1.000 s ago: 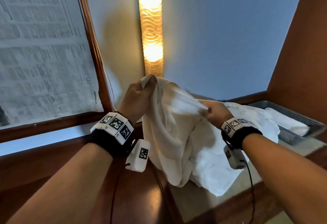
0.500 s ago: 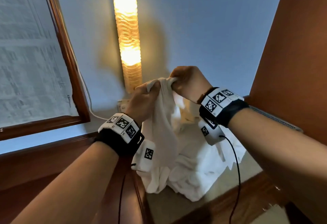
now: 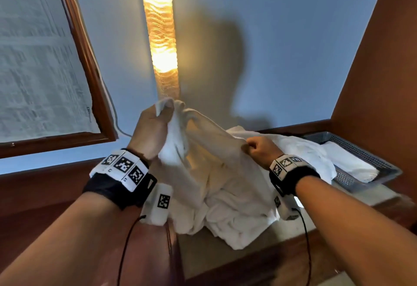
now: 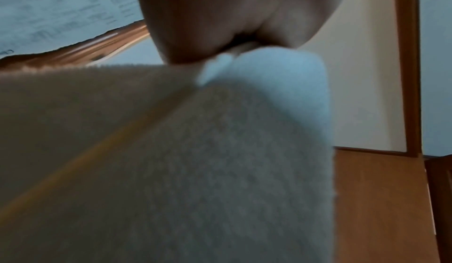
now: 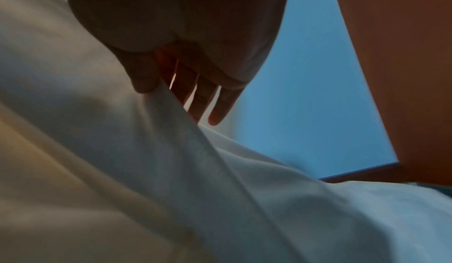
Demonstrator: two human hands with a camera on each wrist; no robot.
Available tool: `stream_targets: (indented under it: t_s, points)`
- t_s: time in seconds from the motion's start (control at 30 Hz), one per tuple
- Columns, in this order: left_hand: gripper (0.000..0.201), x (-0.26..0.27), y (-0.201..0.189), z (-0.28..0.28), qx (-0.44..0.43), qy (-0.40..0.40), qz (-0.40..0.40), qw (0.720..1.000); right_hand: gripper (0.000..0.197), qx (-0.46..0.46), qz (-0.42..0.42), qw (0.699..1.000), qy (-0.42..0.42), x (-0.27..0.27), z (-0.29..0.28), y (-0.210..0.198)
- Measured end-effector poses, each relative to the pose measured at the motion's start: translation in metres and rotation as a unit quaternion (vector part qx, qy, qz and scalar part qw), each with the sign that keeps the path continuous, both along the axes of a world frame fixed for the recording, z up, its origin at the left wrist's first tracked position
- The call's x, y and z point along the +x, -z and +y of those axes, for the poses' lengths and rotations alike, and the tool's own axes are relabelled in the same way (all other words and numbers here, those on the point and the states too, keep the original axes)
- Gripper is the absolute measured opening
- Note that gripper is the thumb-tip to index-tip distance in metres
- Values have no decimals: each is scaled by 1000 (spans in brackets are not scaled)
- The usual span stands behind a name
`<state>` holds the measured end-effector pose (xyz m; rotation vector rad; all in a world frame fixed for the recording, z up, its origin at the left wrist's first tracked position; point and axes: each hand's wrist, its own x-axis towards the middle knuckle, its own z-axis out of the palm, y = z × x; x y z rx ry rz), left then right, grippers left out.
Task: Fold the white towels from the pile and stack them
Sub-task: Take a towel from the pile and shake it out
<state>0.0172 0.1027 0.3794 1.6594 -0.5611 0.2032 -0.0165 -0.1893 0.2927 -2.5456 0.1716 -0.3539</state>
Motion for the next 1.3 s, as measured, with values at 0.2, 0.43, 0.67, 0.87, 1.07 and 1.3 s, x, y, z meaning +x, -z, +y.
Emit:
stream_targets:
  t_s: [0.2, 0.43, 0.67, 0.87, 1.07, 1.3]
  points:
    - [35, -21, 14, -22, 7, 6, -18, 1000, 14, 55, -190, 970, -144, -9, 86, -80]
    - [36, -47, 11, -3, -55, 69, 64, 994, 59, -46, -213, 969, -114, -40, 116, -121]
    - [43, -64, -10, 70, -22, 7, 8, 1000, 26, -70, -205, 967, -137, -80, 176, -97]
    - [30, -83, -13, 174, -26, -60, 17, 998, 31, -164, -13, 986, -16, -95, 192, -32]
    - [37, -111, -6, 252, -58, -67, 80, 993, 21, -113, -7, 993, -27, -106, 262, -36]
    - [40, -139, 29, 266, 22, -27, 49, 998, 19, -91, -107, 977, -162, -128, 382, -102]
